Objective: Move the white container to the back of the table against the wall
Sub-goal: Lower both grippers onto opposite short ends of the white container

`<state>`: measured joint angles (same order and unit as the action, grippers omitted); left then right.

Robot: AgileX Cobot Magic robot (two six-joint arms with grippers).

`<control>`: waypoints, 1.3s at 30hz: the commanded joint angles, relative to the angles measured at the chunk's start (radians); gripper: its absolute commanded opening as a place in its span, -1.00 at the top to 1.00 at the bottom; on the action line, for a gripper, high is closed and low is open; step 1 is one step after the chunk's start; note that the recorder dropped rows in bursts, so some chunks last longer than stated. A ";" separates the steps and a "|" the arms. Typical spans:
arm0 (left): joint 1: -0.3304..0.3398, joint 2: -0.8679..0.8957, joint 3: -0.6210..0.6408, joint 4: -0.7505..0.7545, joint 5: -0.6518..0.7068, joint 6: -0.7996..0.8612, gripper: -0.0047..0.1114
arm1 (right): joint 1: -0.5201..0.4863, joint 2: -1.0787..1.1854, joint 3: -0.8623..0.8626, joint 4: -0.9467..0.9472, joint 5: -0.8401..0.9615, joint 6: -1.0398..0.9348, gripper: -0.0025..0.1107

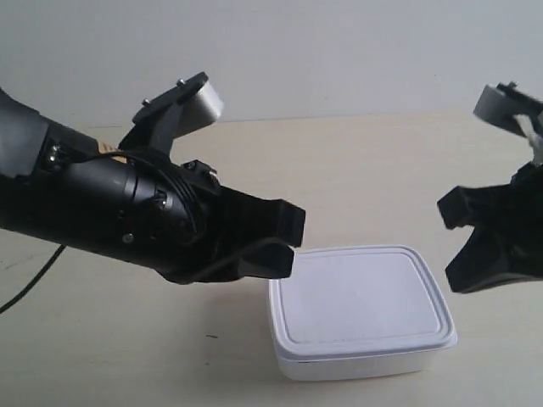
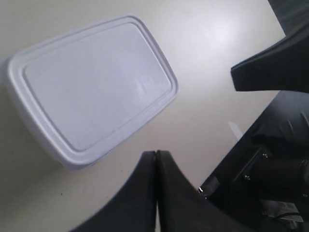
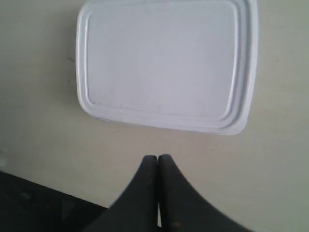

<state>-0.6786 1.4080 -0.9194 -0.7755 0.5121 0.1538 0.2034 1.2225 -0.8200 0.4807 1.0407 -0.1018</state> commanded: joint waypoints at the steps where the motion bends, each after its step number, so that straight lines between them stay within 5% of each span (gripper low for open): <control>1: -0.029 0.016 0.003 -0.018 -0.014 -0.027 0.92 | 0.042 0.003 0.055 0.011 -0.045 -0.004 0.96; 11: -0.128 0.077 0.003 -0.024 -0.008 -0.064 0.92 | 0.053 0.003 0.188 0.014 -0.100 -0.005 0.96; 39: -0.169 0.336 0.000 -0.075 -0.099 -0.056 0.92 | 0.053 0.244 0.257 0.060 -0.322 -0.097 0.96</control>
<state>-0.8429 1.7265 -0.9194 -0.8412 0.4561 0.0925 0.2545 1.4642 -0.5650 0.5360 0.7352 -0.1807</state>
